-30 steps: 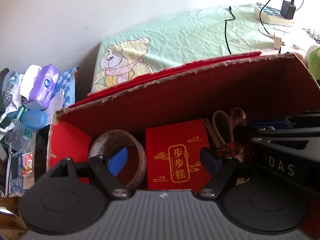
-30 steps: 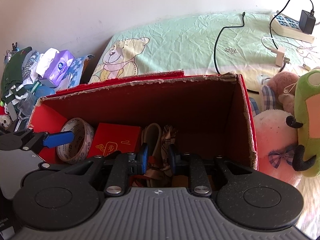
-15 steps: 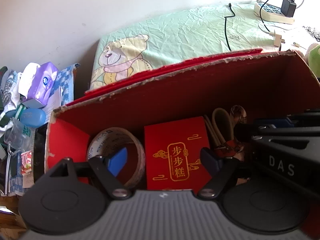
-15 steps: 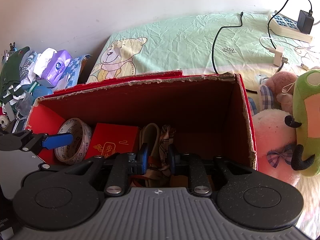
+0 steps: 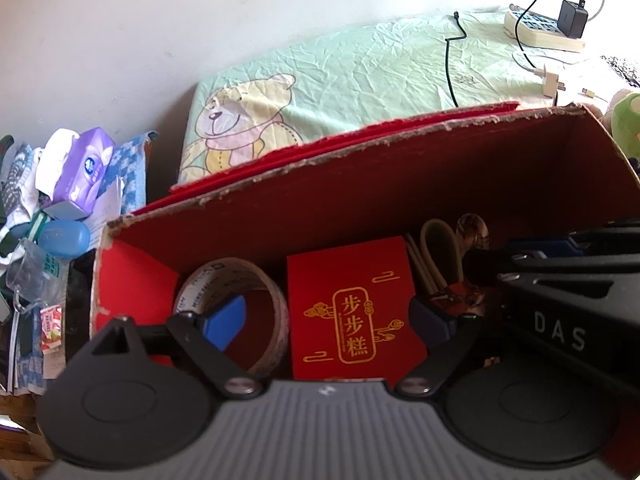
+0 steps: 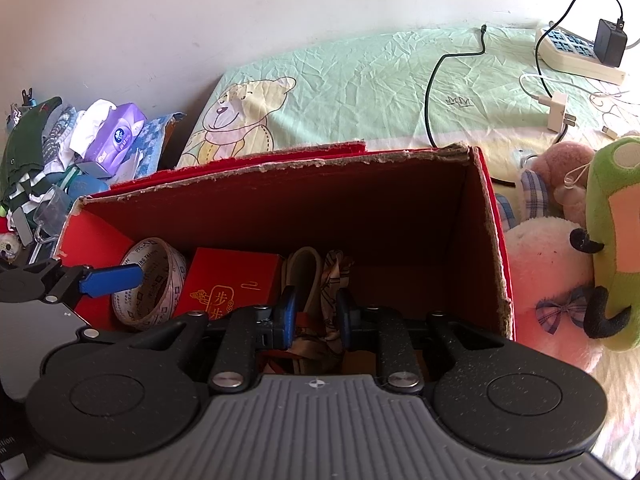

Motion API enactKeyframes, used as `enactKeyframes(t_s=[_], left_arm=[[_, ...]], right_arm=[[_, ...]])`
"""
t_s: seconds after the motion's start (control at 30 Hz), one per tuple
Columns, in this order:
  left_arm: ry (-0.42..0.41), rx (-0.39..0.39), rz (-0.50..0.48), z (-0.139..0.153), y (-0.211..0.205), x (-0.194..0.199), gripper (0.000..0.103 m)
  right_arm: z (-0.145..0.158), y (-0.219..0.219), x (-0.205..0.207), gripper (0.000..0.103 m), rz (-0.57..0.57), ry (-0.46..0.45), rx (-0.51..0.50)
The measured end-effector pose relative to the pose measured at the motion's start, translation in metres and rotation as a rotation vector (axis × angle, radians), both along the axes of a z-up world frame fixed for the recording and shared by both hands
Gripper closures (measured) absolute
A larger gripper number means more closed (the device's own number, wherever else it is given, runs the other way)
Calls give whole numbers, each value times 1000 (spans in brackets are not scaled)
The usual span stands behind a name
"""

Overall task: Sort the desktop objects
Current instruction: 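Withdraw the right gripper up from the box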

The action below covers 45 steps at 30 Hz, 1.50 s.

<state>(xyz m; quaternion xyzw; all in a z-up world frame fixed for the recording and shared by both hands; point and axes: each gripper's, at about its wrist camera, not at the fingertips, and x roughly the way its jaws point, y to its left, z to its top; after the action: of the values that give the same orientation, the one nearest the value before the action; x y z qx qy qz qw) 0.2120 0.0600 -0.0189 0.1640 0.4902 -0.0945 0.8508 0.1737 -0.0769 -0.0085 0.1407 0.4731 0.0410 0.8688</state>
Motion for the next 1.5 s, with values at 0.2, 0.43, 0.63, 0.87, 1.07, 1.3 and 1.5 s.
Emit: enactKeyframes(t_s=[0.2, 0.43, 0.63, 0.87, 1.07, 1.3, 1.5], left_arm=[[38, -14, -10, -3, -1, 3, 12], [61, -22, -8, -5, 0, 4, 11], [70, -34, -2, -5, 1, 4, 9], [101, -56, 29, -8, 6, 7, 8], [101, -47, 38, -8, 6, 6, 8], [71, -24, 52, -7, 6, 4, 11], [34, -3, 53, -4, 4, 1, 16]], right_arm=[[0, 0, 0, 81, -3, 4, -5], [-1, 1, 2, 80, 8, 18, -1], [0, 0, 1, 80, 11, 10, 14], [3, -2, -4, 81, -12, -28, 6], [3, -1, -2, 81, -15, -26, -2], [3, -1, -2, 82, -13, -26, 0], [3, 0, -3, 82, -15, -28, -11]])
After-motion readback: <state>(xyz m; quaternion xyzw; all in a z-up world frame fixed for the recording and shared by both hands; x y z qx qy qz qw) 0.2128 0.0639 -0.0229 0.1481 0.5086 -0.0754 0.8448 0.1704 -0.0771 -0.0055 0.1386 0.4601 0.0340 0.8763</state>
